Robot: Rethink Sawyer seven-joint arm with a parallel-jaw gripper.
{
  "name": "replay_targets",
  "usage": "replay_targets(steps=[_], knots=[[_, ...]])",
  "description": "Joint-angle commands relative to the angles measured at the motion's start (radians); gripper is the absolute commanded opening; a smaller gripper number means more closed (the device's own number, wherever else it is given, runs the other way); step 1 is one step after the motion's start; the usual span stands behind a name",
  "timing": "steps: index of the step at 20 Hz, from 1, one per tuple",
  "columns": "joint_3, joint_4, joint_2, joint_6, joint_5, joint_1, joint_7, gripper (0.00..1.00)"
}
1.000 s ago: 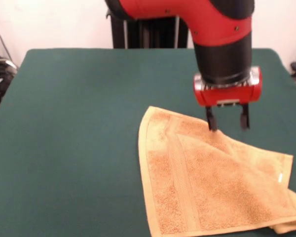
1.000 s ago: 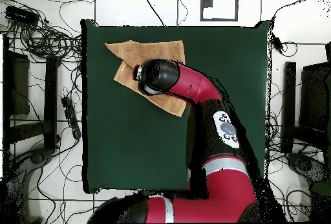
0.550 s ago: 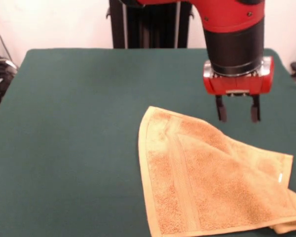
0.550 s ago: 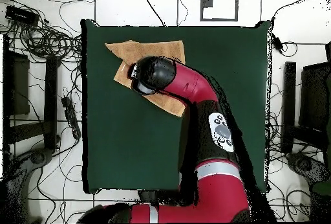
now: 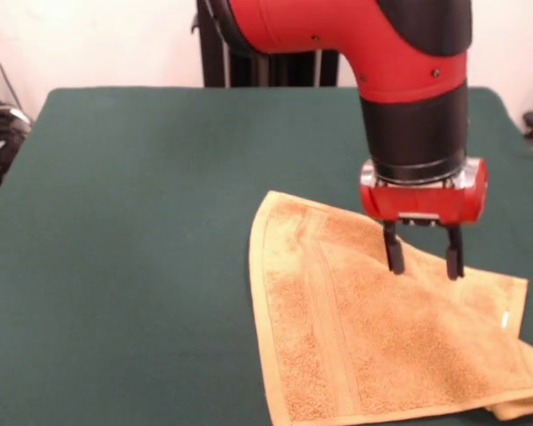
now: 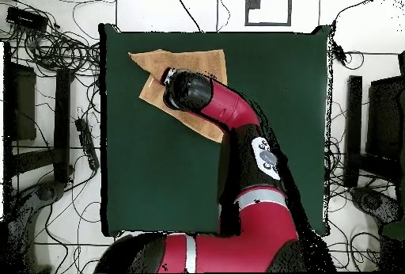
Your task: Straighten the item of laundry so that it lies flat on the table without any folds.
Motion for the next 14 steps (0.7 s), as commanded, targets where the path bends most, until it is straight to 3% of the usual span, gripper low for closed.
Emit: replay_targets(steps=[1,3,7,10,14], knots=[[-0.002,-0.024,0.137,0.226,0.079,0.111,0.368,1.00],[-0.050,-0.076,0.167,0.321,0.078,0.142,0.419,1.00],[-0.112,-0.156,0.215,0.395,0.075,0.186,0.476,1.00],[-0.138,-0.240,0.287,0.391,0.078,0.205,0.505,1.00],[-0.188,-0.358,0.404,0.261,0.085,0.229,0.549,1.00]])
